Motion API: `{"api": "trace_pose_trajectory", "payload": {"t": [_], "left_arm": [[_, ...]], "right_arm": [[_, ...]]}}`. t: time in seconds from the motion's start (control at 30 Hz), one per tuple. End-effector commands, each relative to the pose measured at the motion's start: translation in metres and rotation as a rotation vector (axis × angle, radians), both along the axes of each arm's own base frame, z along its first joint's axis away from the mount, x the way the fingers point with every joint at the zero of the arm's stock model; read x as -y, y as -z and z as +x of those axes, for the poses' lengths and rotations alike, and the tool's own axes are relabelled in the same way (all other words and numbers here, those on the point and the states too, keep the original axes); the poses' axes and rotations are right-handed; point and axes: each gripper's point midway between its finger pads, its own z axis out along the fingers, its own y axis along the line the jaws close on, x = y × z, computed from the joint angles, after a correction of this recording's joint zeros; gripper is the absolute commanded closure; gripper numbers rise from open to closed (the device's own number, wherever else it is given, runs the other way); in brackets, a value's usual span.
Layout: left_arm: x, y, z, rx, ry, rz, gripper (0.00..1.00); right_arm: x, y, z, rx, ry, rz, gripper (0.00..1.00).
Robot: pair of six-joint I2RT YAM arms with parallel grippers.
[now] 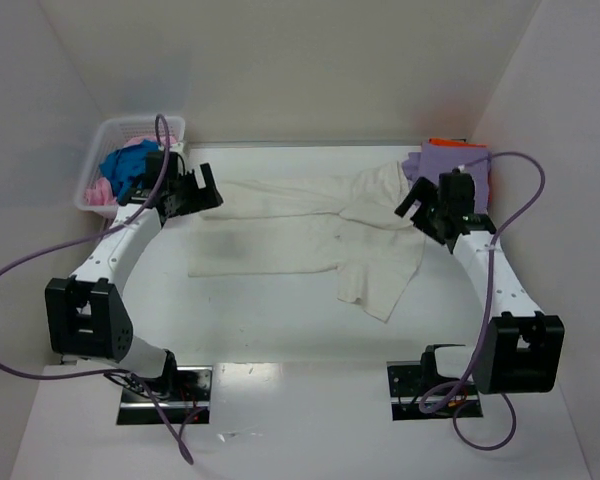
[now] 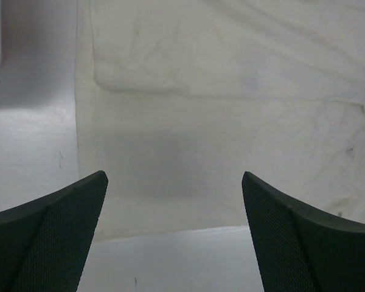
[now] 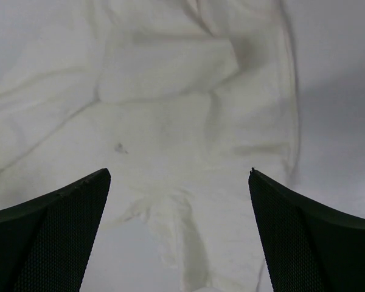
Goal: Fold and stack the t-shirts
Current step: Fold the flattened tshirt in 1/3 of the way
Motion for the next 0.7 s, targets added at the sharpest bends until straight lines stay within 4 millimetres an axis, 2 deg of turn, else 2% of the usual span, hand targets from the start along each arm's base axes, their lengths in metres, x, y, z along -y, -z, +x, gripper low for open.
{"api": "trace_pose_trajectory", "payload": {"t": [0.0,0.07,0.1,0.13,0.2,0.33,0.47,0.57,0.67], "left_arm": [[0.006,0.006,-0.022,-0.007,-0.008,-0.052,0.01],[0.008,0.008,-0.029,-0.013,-0.005,-0.067,0.01],[0.007,0.019,-0.035,-0.040,-0.006,-0.065,0.01],[0.007,0.022,-0.039,-0.048,-0.012,-0.071,0.01],[0.006,0.032,-0.048,-0.070,-0.028,-0.073,0.01],[-0.002,0.047,-0.056,-0.122,-0.095,-0.124,0.01],[-0.021,0.067,-0.057,-0.153,-0.232,-0.246,0.01],[-0.031,0.067,-0.054,-0.140,-0.277,-0.228,0.01],[-0.039,0.075,-0.053,-0.159,-0.307,-0.212,0.01]], "right_arm": [[-0.009,0.024,-0.036,-0.049,0.102,0.142,0.02],[-0.011,0.036,-0.044,-0.065,0.103,0.154,0.03],[-0.013,0.040,-0.046,-0.079,0.104,0.169,0.03],[-0.013,0.046,-0.049,-0.092,0.106,0.168,0.03],[-0.018,0.062,-0.065,-0.133,0.099,0.193,0.05],[-0.015,0.074,-0.080,-0.176,0.124,0.184,0.06],[-0.025,0.088,-0.097,-0.232,0.181,0.185,0.09],[-0.029,0.102,-0.109,-0.296,0.225,0.170,0.12],[-0.024,0.111,-0.110,-0.334,0.255,0.149,0.12]]}}
